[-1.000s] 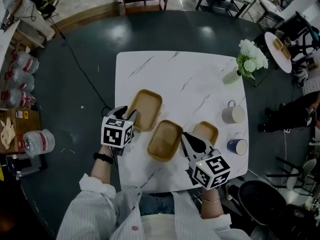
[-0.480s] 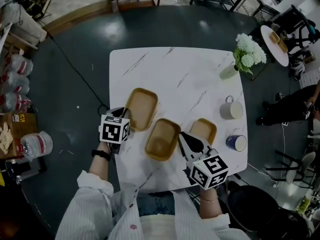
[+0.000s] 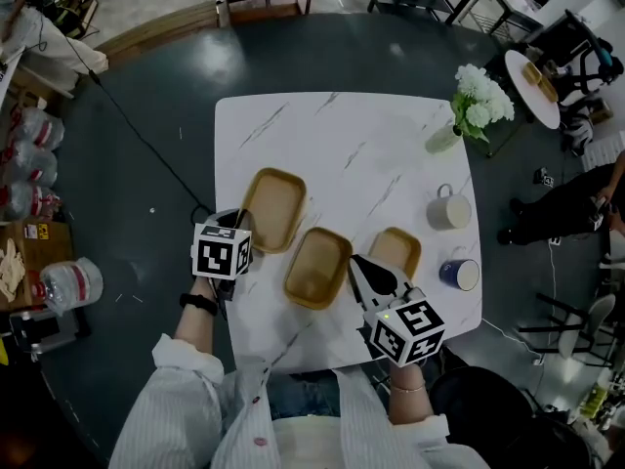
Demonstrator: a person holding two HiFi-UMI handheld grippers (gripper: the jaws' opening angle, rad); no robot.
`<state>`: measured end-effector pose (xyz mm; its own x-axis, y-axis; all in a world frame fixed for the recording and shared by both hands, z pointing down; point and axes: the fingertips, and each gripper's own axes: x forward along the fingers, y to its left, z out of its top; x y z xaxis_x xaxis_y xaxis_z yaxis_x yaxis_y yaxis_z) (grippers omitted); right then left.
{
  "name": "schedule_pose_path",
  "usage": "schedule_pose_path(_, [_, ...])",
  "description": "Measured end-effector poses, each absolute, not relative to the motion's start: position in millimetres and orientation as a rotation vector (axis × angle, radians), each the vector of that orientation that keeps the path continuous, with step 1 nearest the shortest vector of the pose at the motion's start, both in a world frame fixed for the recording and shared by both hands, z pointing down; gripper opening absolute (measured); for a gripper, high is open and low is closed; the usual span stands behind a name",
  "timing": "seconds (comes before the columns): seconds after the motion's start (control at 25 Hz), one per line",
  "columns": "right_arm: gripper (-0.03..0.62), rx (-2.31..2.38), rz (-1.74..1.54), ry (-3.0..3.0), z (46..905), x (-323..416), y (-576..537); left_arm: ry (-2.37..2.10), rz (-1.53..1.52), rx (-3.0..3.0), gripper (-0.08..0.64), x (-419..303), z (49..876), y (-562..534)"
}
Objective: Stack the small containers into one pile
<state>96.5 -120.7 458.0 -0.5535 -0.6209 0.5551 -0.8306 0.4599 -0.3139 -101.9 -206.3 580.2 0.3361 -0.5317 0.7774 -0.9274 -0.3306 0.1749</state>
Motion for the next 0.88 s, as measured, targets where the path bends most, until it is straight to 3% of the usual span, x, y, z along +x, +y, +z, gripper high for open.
schedule_pose_path(0.88, [0.011,1.318,0.744,-2.39,429,122,-81,-1.211,0.704,2.071,0.021,-29,505,-137])
